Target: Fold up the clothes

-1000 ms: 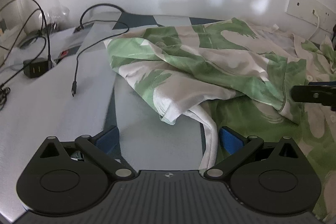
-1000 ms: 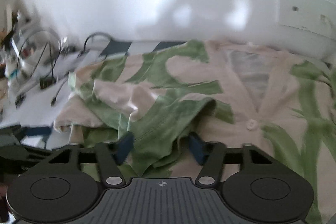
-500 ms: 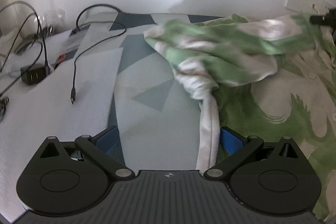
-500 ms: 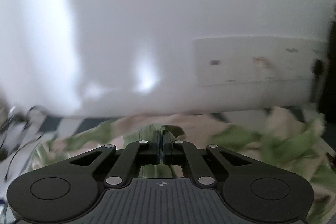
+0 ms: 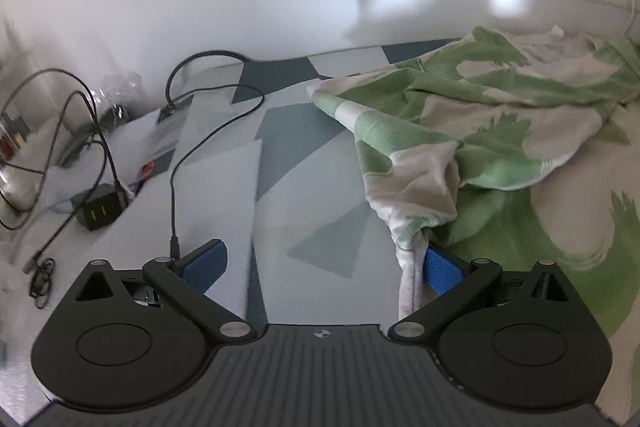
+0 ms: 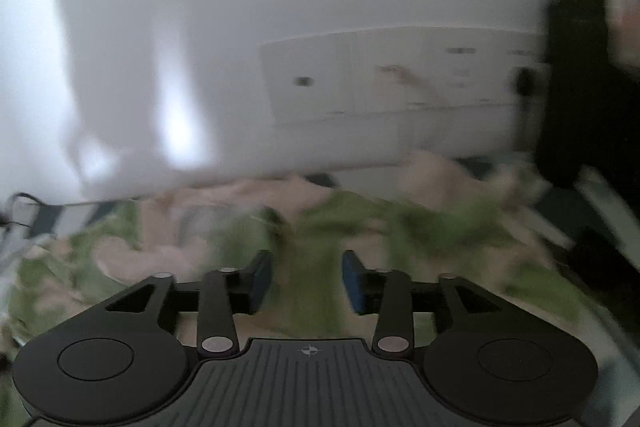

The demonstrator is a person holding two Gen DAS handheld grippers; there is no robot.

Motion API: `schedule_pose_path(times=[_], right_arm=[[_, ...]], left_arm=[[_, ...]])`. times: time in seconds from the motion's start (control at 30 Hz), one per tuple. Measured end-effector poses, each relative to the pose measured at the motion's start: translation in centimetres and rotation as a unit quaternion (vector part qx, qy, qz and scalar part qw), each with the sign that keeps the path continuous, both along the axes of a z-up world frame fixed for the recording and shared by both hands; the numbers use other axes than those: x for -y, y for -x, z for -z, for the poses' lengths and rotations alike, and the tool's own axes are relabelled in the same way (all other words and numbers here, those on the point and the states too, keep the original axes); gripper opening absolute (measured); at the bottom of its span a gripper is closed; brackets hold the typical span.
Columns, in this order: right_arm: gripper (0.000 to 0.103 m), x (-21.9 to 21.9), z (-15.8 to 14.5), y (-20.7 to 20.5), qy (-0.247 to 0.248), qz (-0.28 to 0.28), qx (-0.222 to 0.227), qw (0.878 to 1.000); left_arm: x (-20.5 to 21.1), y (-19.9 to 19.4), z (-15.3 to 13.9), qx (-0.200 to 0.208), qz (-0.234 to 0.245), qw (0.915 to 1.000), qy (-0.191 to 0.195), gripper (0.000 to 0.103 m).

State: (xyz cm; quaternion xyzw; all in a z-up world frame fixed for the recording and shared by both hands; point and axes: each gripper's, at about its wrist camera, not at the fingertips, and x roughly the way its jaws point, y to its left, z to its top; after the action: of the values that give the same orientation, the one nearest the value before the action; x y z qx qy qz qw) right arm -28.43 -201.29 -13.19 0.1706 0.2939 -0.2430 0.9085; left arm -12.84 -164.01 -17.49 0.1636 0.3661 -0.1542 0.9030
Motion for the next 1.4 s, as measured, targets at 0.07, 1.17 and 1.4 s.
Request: schedule_pose_path(times=[0.07, 1.17, 1.4], right_arm=[[0.051, 0.6, 0.6, 2.7, -0.008, 0.045, -0.001, 0.999], [0.013, -0.1, 3.5, 11.5, -0.062, 0.038, -0.093, 0.993], [0.009, 1.0, 3.6, 13.1, -0.099, 0.02, -0.083, 0.991]], left_arm=[[-1.4, -0.8, 0.2, -0.027, -0.042, 0.9979, 0.041, 0.103], [-3.1, 6.8, -0.8, -0.087, 0.059, 0.9895, 0.099, 0.01], [-3.2, 7.8, -1.1, -0.105, 0.049, 0.988, 0.102, 0.004]])
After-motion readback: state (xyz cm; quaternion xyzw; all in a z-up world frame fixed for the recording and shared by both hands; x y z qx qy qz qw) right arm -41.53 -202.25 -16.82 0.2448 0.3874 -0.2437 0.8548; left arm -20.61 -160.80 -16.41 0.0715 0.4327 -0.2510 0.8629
